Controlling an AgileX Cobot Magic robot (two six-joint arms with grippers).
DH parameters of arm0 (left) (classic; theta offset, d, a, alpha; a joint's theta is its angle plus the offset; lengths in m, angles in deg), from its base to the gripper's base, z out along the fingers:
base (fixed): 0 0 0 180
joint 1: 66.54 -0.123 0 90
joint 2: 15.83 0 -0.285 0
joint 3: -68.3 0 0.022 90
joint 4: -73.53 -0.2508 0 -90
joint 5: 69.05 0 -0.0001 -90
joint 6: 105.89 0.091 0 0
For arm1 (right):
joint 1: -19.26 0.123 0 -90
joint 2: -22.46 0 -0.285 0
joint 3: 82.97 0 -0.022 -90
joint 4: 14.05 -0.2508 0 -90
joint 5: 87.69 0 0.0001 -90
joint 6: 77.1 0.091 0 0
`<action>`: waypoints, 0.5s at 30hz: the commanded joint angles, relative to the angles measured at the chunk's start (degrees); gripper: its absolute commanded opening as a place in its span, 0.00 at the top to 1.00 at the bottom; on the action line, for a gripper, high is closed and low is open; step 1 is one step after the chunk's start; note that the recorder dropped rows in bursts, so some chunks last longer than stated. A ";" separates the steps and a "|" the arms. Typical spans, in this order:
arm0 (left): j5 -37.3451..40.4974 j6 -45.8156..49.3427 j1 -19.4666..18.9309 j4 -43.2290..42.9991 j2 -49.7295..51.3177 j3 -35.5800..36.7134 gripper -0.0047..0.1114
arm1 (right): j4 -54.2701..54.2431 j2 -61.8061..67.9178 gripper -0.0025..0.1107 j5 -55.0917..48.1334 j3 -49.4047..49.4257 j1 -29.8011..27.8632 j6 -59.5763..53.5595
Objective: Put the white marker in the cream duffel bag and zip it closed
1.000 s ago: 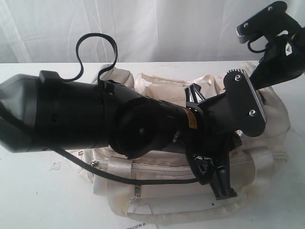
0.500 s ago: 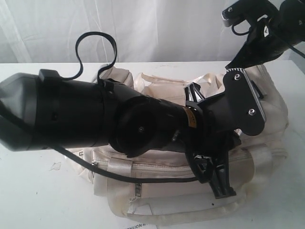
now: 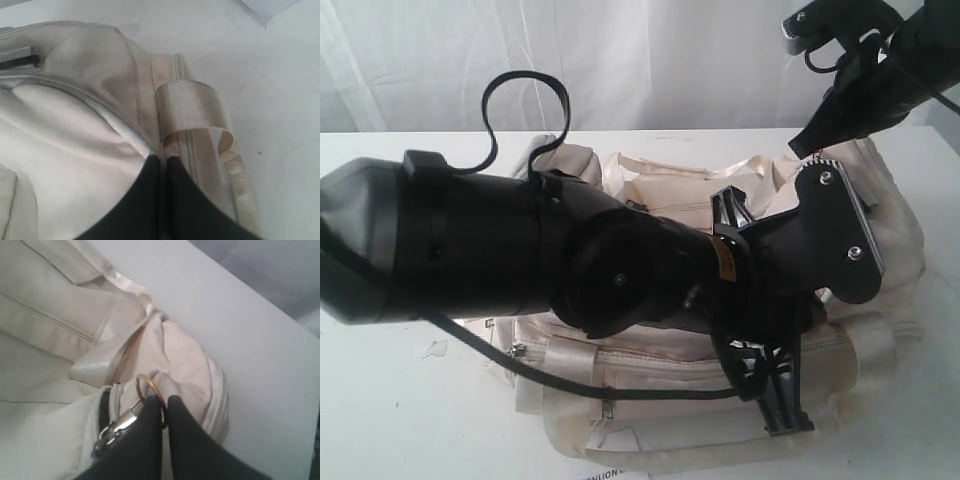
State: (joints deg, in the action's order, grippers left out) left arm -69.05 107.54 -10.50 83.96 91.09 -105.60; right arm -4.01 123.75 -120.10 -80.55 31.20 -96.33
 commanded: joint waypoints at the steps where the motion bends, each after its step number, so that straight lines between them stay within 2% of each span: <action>1: 2.81 -0.45 0.61 0.12 -0.48 0.35 0.96 | -4.11 -0.92 0.89 -1.75 -0.60 -0.55 -3.66; 4: 3.16 -0.62 0.61 0.12 -0.48 0.35 0.94 | -6.51 -0.92 0.77 -5.20 -0.60 -0.55 -6.08; 7: 3.81 -0.62 0.61 0.12 -0.48 0.35 0.82 | -8.75 -1.04 0.66 -6.35 -0.60 -0.55 -7.16; 11: 3.66 -2.72 0.61 0.12 -0.48 0.35 0.62 | -10.81 -2.24 0.63 -6.60 -0.49 -0.55 -7.52; 13: 3.37 -4.18 0.61 0.12 -0.48 0.35 0.58 | -11.47 -3.43 0.63 -6.92 -0.41 -0.55 -7.52; 15: 3.27 -5.37 0.27 0.12 -0.48 0.35 0.58 | -12.28 -4.87 0.63 -7.17 -0.41 -0.55 -7.52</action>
State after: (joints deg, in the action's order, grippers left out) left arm -66.42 104.43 -10.24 83.80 91.09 -105.60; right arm -15.09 121.11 -126.73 -80.79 31.20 -103.26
